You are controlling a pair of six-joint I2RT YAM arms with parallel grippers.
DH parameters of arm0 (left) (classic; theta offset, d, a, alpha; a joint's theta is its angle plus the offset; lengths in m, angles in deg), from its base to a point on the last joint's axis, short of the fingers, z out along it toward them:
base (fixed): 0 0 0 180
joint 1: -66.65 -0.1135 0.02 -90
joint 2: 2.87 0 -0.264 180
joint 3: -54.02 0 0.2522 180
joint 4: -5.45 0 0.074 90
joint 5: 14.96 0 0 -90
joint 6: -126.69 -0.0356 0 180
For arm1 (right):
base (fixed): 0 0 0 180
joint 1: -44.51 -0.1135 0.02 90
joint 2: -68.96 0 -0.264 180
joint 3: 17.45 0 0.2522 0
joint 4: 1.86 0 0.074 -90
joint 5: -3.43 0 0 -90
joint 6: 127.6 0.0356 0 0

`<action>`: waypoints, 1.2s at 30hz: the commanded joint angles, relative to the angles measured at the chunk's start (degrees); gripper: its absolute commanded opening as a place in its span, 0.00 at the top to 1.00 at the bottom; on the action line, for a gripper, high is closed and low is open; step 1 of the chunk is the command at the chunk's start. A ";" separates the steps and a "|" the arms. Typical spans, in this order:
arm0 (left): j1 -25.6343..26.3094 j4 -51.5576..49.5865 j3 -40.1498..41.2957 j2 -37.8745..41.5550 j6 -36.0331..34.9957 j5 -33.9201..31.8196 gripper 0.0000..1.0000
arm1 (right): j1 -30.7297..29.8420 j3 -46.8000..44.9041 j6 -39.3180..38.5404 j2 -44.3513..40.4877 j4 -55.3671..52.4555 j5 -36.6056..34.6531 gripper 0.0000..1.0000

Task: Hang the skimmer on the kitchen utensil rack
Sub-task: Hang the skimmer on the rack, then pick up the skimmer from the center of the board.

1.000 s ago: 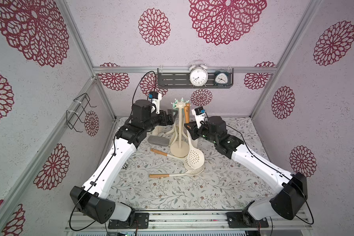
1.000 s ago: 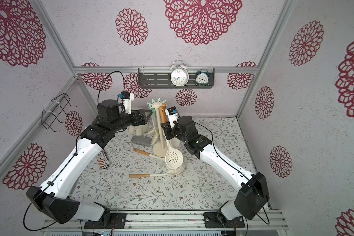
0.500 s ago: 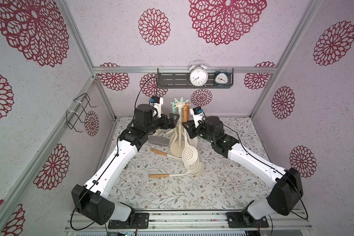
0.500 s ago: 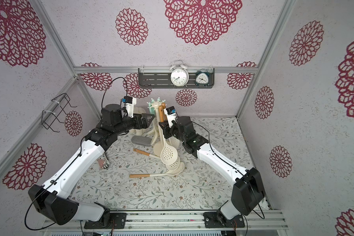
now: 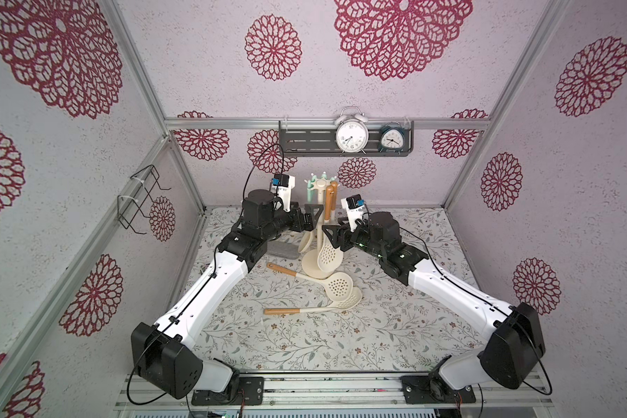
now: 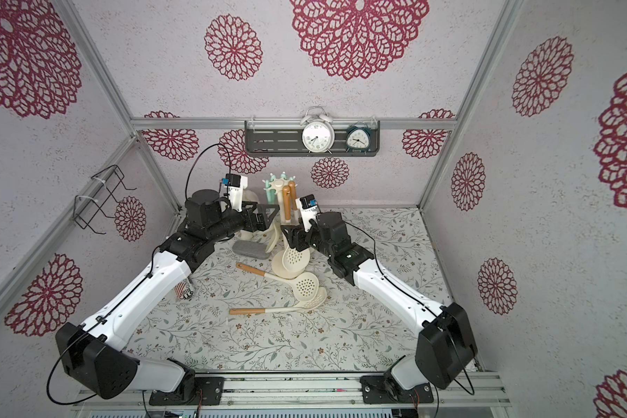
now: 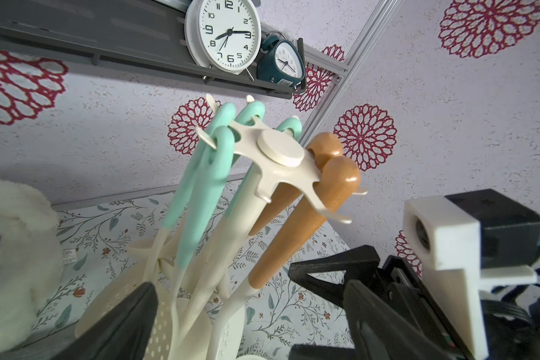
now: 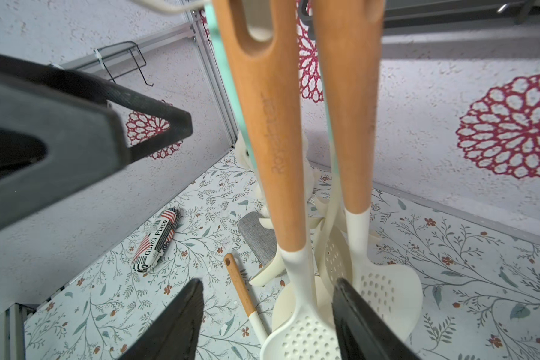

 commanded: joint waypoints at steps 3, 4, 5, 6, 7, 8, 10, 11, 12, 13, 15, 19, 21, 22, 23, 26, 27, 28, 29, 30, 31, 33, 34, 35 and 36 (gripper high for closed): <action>1.36 -1.34 3.25 4.92 -1.80 -4.75 0.03 | 0.62 -6.31 4.84 -9.60 -0.09 -3.46 0.31; 1.79 -2.11 5.09 6.29 -1.73 -6.62 0.03 | 0.62 -8.54 6.81 -11.09 -1.14 -4.87 0.31; 2.32 -2.63 7.72 8.10 -1.44 -8.28 0.03 | 0.64 -11.19 8.98 -12.83 -2.25 -5.77 0.30; 2.64 -2.79 10.92 10.11 -0.47 -9.76 0.03 | 0.67 -14.29 11.35 -14.45 -3.44 -6.84 0.28; 3.06 -2.78 13.47 11.87 0.68 -10.89 0.03 | 0.66 -17.03 13.37 -15.84 -4.30 -7.47 0.27; 3.53 -3.03 16.98 13.75 2.53 -11.89 0.03 | 0.67 -20.33 15.55 -17.49 -4.80 -7.96 0.26; 5.31 -3.34 23.21 17.59 5.06 -14.78 0.02 | 0.71 -26.43 18.94 -20.02 -5.02 -7.78 0.25; 6.44 -3.61 26.35 19.28 6.65 -16.51 0.02 | 0.71 -28.99 20.13 -20.77 -5.11 -7.04 0.26; 7.53 -3.65 29.52 20.83 8.31 -17.65 0.02 | 0.80 -31.28 21.43 -21.09 -5.28 -6.23 0.27; 8.42 -3.42 32.16 21.99 9.76 -18.74 0.02 | 0.80 -32.84 22.38 -20.98 -5.36 -5.46 0.29; 9.82 -2.34 37.45 23.89 13.89 -19.84 0.02 | 0.88 -35.51 23.93 -19.53 -4.37 -3.00 0.34; 10.99 4.23 47.65 26.99 22.25 -18.72 0.01 | 0.97 -36.65 24.47 -13.71 -0.98 0.45 0.38; 11.04 6.94 50.42 27.82 24.78 -18.33 0.02 | 1.23 -36.09 24.16 -10.87 0.63 0.73 0.40; 11.03 7.34 51.10 28.04 25.42 -18.36 0.02 | 1.58 -35.71 24.07 -9.45 1.66 1.04 0.40; 11.02 7.40 51.39 28.22 25.45 -18.73 0.02 | 1.82 -35.13 23.73 -7.92 2.67 1.43 0.41; 10.88 7.58 51.42 28.40 25.38 -19.47 0.02 | 2.69 -32.92 22.30 -3.78 4.52 1.99 0.43; 10.84 7.42 51.24 28.43 25.30 -19.47 0.02 | 3.09 -32.16 21.91 -2.38 4.55 1.89 0.45; 10.60 7.27 51.02 28.50 25.29 -19.31 0.02 | 3.53 -31.35 21.35 -1.03 4.61 1.81 0.46; 10.37 7.15 50.81 28.49 25.27 -19.14 0.02 | 3.94 -30.62 20.84 0.26 4.87 1.74 0.48; 10.13 7.06 50.66 28.59 25.28 -18.94 0.02 | 4.48 -29.86 20.39 1.58 4.90 1.71 0.49; 9.85 6.90 50.54 28.63 25.29 -18.82 0.02 | 4.97 -29.06 20.06 2.73 4.90 2.12 0.51; 9.17 6.59 50.44 29.08 25.68 -18.58 0.02 | 5.80 -27.29 19.06 5.28 4.86 3.44 0.52; 8.77 6.45 50.52 29.34 25.94 -18.39 0.02 | 6.00 -26.55 18.76 6.33 4.77 4.29 0.52; 8.27 6.27 50.61 29.69 26.12 -18.19 0.02 | 6.12 -25.47 18.25 7.37 4.52 5.44 0.53; 7.60 5.96 50.70 30.09 26.25 -17.92 0.02 | 6.15 -24.60 17.62 8.25 4.29 6.26 0.53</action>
